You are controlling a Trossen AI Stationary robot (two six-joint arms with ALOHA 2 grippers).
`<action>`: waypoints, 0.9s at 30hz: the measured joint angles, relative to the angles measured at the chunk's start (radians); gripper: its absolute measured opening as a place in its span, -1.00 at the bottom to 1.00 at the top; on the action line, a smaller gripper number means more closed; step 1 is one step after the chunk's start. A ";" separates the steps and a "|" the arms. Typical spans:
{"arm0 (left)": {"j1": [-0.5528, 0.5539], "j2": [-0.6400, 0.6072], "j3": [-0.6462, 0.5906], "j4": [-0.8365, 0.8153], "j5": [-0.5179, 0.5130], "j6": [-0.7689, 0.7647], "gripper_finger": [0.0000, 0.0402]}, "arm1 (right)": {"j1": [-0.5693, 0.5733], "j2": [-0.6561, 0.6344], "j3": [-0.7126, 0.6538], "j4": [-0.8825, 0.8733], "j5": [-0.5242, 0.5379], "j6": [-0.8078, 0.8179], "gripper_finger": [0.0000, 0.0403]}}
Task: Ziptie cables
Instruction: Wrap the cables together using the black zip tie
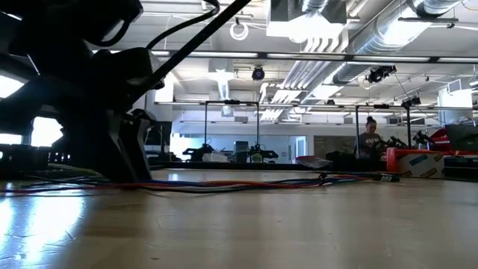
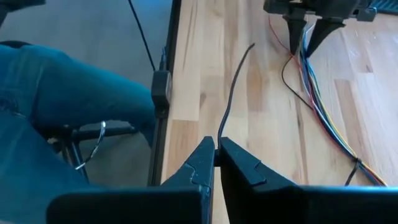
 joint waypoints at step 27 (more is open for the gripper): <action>-0.028 0.059 -0.018 0.292 -0.081 -0.006 0.10 | -0.004 0.044 0.000 0.005 -0.048 0.000 -1.00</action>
